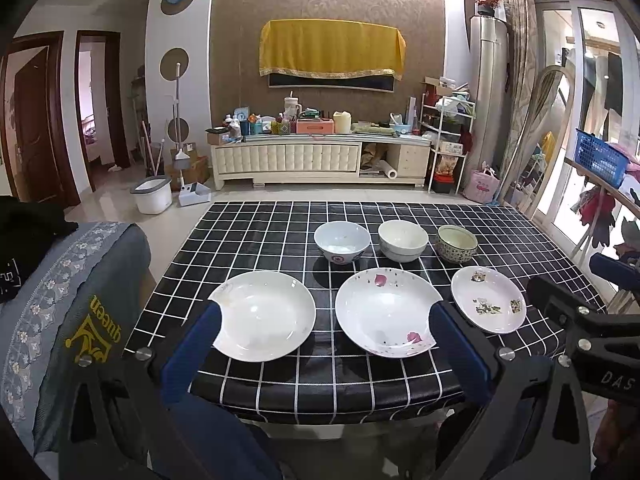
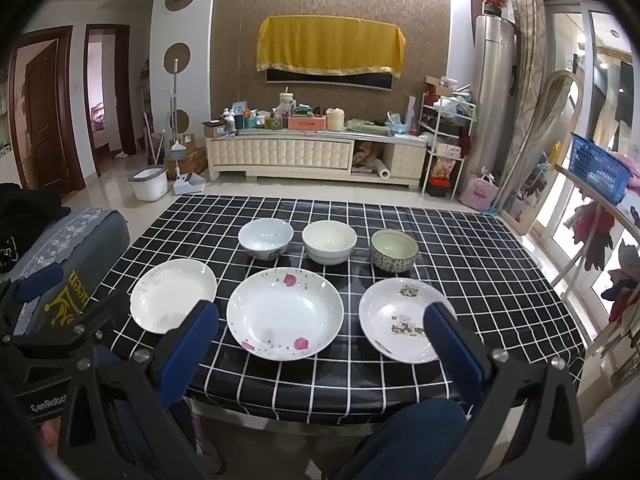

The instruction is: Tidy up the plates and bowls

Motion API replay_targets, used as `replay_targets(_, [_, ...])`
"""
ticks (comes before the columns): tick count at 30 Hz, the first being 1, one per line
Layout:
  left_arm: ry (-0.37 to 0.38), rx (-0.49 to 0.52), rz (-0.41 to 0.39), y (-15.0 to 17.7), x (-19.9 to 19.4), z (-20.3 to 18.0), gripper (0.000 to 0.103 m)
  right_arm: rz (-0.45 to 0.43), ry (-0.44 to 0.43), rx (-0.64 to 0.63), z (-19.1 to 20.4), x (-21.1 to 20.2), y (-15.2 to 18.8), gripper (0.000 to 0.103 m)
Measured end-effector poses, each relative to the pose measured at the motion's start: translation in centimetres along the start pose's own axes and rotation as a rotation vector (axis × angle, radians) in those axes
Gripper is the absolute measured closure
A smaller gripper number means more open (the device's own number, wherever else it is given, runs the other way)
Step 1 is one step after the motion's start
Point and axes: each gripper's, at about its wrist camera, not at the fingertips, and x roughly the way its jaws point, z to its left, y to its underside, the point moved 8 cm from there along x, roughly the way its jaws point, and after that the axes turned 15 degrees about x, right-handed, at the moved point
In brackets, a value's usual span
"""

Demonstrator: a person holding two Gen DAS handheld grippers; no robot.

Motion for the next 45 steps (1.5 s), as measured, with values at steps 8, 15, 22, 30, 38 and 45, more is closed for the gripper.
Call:
replay_targets(8, [-0.009,0.002,-0.002,-0.2,-0.4,0.1,0.0,0.001,-0.013,0.001,0.1,-0.3,0.1,0.0])
replay_targets(15, [-0.009,0.003,-0.002,-0.2,-0.7,0.0,0.0,0.007,-0.015,0.005,0.0,-0.4,0.2,0.0])
replay_targets(22, [-0.007,0.005,-0.007,-0.2,-0.9,-0.1,0.0,0.012,-0.012,0.006,-0.2,-0.5,0.2,0.0])
replay_targets(30, [-0.004,0.007,-0.008,-1.6,-0.6,0.4,0.0,0.041,-0.064,0.01,0.2,0.0,-1.2,0.0])
replay_targets(38, [-0.005,0.001,0.019,-3.9,1.2,2.0,0.0,0.03,-0.061,-0.035,2.1,1.8,-4.4,0.0])
replay_targets(45, [-0.039,-0.03,0.059,-5.6,4.2,5.6,0.0,0.022,-0.113,-0.058,5.6,5.2,-7.0,0.0])
